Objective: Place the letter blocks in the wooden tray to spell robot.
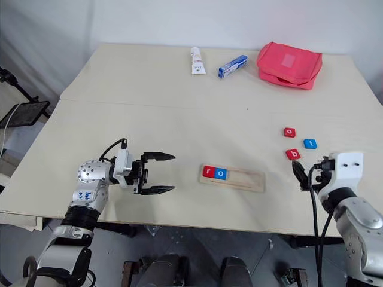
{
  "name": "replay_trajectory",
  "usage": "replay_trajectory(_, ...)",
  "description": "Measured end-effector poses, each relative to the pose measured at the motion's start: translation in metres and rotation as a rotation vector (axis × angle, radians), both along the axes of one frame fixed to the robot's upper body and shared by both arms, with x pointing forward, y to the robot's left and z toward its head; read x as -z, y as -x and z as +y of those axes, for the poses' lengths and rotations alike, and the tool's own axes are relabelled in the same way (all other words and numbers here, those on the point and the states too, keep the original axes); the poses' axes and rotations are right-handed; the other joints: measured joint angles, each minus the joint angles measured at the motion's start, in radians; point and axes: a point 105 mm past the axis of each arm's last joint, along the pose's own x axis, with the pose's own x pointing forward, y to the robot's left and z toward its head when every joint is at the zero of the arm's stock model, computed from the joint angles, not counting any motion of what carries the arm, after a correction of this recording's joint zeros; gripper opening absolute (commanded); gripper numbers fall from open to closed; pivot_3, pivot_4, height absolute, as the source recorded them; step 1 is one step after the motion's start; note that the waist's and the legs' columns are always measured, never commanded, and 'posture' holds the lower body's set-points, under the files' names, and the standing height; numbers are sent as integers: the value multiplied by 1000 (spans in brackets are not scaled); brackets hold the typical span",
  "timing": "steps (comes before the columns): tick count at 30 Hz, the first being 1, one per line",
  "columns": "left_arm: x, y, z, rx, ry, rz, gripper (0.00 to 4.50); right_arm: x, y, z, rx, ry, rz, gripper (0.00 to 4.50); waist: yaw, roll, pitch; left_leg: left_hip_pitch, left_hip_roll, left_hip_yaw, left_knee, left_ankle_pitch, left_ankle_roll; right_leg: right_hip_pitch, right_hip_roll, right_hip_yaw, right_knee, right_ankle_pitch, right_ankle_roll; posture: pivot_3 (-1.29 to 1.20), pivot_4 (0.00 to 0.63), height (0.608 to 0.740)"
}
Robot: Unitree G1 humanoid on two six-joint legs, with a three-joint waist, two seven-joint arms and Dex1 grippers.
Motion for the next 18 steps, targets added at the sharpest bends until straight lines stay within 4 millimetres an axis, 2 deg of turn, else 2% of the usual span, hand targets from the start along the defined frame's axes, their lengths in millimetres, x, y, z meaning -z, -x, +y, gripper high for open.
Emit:
replay_trajectory(2, 0, 0, 0, -4, 9, -1, 4476, 0, -9, -1, -20, -2, 20, 4500, 0, 0, 0, 0, 0, 0, 0, 0, 0, 0, 0, 0, 0, 0, 0, 0, 150, 740)
replay_trajectory(8, 1, 4, 0, -29, 22, 21, 4476, 17, -38, -8, -74, -17, 135, 4500, -5, 0, 0, 0, 0, 0, -1, 0, 0, 0, 0, 0, 0, 0, 0, 0, 150, 740)
replay_trajectory(18, 0, 8, 3, -64, 15, 31, 4476, 35, -52, -17, -108, -20, 208, 4500, -6, 0, 0, 0, 0, 0, 0, 0, 0, 0, -1, -1, 0, 0, 0, 0, 150, 740)
